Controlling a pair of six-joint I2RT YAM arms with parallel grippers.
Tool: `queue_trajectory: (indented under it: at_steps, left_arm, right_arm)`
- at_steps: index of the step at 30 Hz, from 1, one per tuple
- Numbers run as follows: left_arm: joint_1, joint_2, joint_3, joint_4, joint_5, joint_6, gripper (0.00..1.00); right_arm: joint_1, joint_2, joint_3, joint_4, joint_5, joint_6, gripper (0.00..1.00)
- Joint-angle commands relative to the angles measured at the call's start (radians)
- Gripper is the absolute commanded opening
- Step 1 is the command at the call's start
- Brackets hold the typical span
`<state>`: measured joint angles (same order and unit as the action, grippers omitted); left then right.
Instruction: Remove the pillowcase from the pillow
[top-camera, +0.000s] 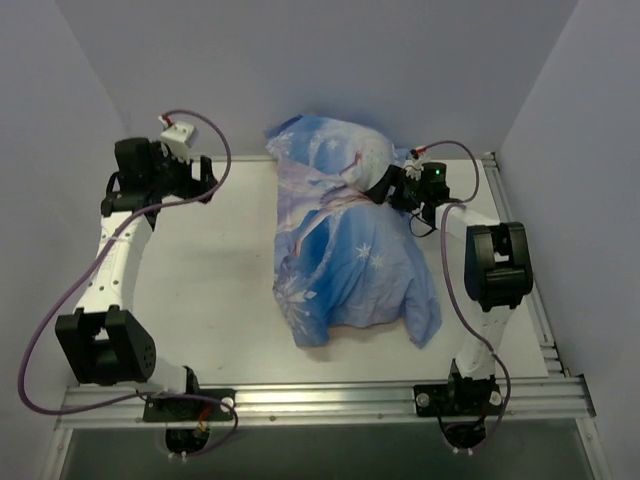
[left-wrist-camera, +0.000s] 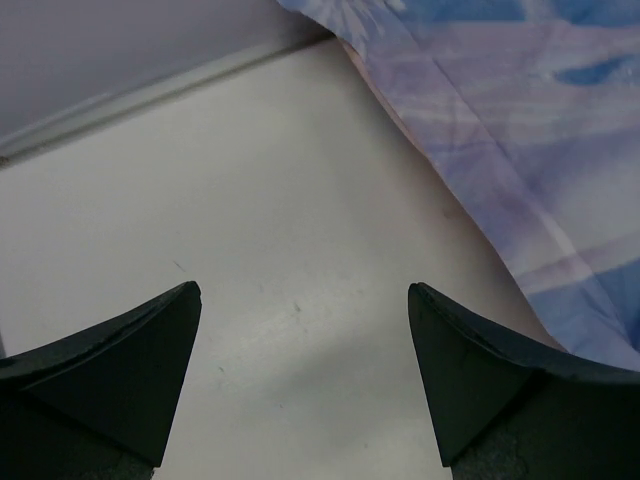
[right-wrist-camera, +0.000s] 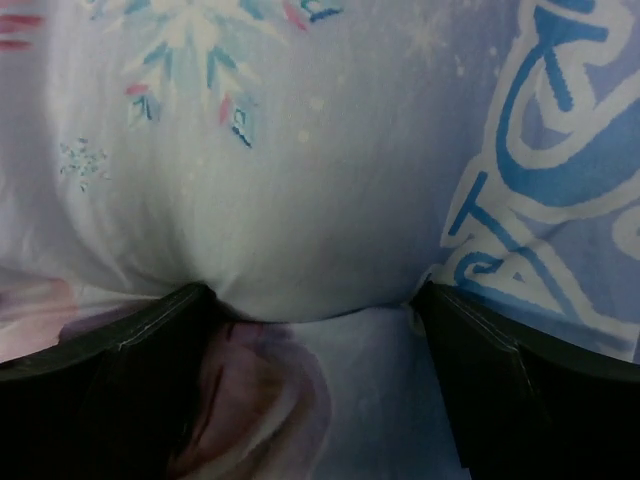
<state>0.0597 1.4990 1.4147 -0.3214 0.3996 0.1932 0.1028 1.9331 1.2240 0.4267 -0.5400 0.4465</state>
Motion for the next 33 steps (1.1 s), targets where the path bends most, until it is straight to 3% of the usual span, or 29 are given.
queue_trajectory:
  at_steps: [1,4,6,8,12,13,14,16,17,20,21,24,27,29,30,32,33]
  left_arm:
    - [-0.004,0.004,-0.023,-0.433,0.113,0.045,0.94]
    - [-0.001,-0.032,-0.033,-0.462,0.096,0.063,0.94]
    - [0.000,-0.051,-0.030,-0.490,0.082,0.078,0.94]
    - [0.005,-0.074,-0.025,-0.505,0.079,0.084,0.94]
    - [0.012,-0.100,0.000,-0.519,0.062,0.094,0.94]
    - [0.012,-0.100,0.015,-0.519,0.045,0.095,0.94]
    - [0.017,-0.100,0.023,-0.516,0.036,0.094,0.94]
    - [0.023,-0.094,0.044,-0.515,0.021,0.092,0.94]
    - [0.026,-0.089,0.053,-0.513,0.016,0.091,0.94]
    - [0.052,-0.076,0.087,-0.519,0.011,0.074,0.94]
    - [0.069,-0.071,0.095,-0.524,0.015,0.069,0.94]
    - [0.098,-0.072,0.121,-0.545,0.038,0.075,0.94]
    - [0.112,-0.083,0.127,-0.536,0.039,0.084,0.94]
    - [0.115,-0.083,0.132,-0.532,0.028,0.086,0.94]
    - [0.115,-0.086,0.136,-0.522,0.018,0.089,0.94]
    - [0.114,-0.088,0.139,-0.515,0.005,0.089,0.94]
    - [0.112,-0.089,0.144,-0.502,-0.008,0.084,0.94]
  right_arm:
    - [0.043,0.065,0.083,-0.089,-0.150,0.043,0.66]
    - [-0.001,0.035,0.080,-0.063,-0.141,0.107,0.00]
    - [-0.063,-0.066,0.033,-0.014,-0.117,0.156,0.00]
    - [-0.162,-0.185,0.043,-0.078,-0.045,0.141,0.00]
    - [-0.161,-0.270,0.326,-0.409,0.151,-0.110,0.00]
    - [-0.132,-0.272,0.462,-0.483,0.273,-0.164,0.00]
    - [-0.026,-0.272,0.523,-0.588,0.363,-0.220,0.00]
    - [0.113,-0.263,0.627,-0.644,0.529,-0.375,0.00]
    - [0.244,-0.258,0.635,-0.664,0.674,-0.406,0.00]
    - [0.415,-0.215,0.582,-0.652,0.835,-0.475,0.00]
    - [0.517,-0.198,0.559,-0.651,0.874,-0.500,0.00]
    - [0.668,-0.106,0.450,-0.634,0.948,-0.477,0.00]
    - [0.757,-0.027,0.352,-0.600,0.934,-0.398,0.00]
    - [0.836,0.007,0.324,-0.582,0.898,-0.378,0.30]
    - [0.853,0.009,0.307,-0.579,0.849,-0.373,0.52]
    - [0.891,-0.008,0.296,-0.579,0.804,-0.379,0.66]
    - [0.905,-0.020,0.298,-0.582,0.784,-0.391,0.80]
